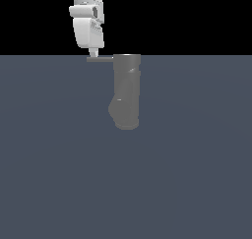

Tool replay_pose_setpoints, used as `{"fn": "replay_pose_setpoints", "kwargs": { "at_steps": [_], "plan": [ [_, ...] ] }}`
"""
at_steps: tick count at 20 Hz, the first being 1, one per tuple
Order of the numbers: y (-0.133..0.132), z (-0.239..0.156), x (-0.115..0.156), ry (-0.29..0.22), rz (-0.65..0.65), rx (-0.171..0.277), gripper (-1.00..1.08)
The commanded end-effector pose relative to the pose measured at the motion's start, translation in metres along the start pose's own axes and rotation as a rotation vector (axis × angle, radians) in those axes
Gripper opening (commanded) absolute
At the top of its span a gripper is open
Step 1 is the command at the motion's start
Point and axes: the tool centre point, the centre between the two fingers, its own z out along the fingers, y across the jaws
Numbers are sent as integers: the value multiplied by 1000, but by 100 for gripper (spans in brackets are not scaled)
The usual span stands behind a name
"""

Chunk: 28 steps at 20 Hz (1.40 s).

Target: Turn on the faucet by rotating a designated handle.

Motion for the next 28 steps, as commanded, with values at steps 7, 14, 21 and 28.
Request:
{"fn": "replay_pose_setpoints", "kwargs": {
  "at_steps": [7, 14, 21, 28],
  "plan": [
    [22, 0, 2, 1, 0, -7, -100],
    [38, 0, 3, 1, 1, -7, -100],
    [54, 0, 4, 1, 1, -7, -100],
    [70, 0, 5, 1, 1, -7, -100]
  ]
}}
